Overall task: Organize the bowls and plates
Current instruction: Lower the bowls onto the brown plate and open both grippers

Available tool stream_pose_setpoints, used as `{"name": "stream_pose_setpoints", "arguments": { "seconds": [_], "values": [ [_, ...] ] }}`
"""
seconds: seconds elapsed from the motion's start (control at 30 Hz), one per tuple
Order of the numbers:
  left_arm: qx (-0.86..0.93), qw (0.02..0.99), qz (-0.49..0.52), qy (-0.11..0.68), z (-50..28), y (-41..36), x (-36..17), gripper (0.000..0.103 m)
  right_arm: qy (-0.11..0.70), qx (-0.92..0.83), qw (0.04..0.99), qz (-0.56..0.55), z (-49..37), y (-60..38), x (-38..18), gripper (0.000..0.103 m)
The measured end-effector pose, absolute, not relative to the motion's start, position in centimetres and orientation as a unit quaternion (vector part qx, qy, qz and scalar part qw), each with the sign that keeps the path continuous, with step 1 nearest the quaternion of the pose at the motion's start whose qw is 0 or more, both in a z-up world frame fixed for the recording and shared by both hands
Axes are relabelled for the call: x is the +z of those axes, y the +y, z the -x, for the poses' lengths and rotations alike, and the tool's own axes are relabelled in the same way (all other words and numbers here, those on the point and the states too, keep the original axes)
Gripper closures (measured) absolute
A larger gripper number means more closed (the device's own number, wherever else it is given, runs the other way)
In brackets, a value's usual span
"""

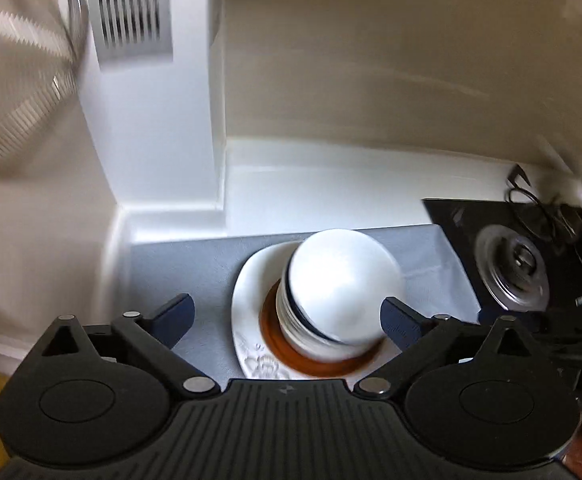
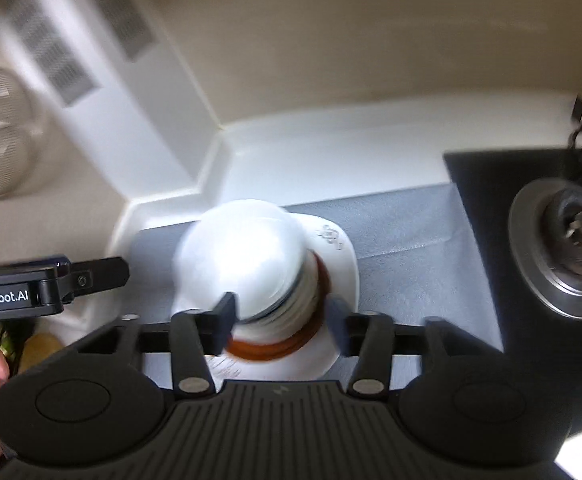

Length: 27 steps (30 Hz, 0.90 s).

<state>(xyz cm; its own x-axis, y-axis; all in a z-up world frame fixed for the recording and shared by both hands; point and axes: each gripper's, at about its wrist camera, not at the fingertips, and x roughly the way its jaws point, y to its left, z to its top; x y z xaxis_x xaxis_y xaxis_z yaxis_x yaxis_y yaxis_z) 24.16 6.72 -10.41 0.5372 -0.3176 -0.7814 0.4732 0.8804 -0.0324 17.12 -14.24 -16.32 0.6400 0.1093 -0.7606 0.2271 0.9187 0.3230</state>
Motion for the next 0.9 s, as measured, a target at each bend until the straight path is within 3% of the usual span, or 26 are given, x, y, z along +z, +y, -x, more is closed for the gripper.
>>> {"name": "stream_pose_setpoints", "arguments": {
  "seconds": [0.03,0.17,0.23,0.47,0.9],
  "values": [
    [-0.224,0.876,-0.103,0.414,-22.6,6.5,-9.0,0.002,0.413,-0.029,0.89,-0.191,-15.9,-13.6,-15.0,0.018],
    [-0.194,0.893,-0.094,0.394,-16.7,5.8,-4.1,0.0,0.383,-0.025,0.911,-0.152,-11.7,-12.0,-9.5,0.013],
    [-0.164,0.895,-0.078,0.409,-14.3,5.3,-2.4,0.0,0.38,-0.032,0.915,-0.135,-9.7,-11.7,-7.3,0.005],
    [-0.088,0.913,-0.09,0.388,-5.6,3.5,1.3,0.0,0.384,-0.061,0.915,-0.105,-2.5,-12.2,-3.1,0.001],
    [-0.055,0.907,-0.116,0.402,1.6,2.9,1.7,0.0,0.41,-0.041,0.902,-0.126,4.4,-12.4,-3.2,0.0]
  ]
}}
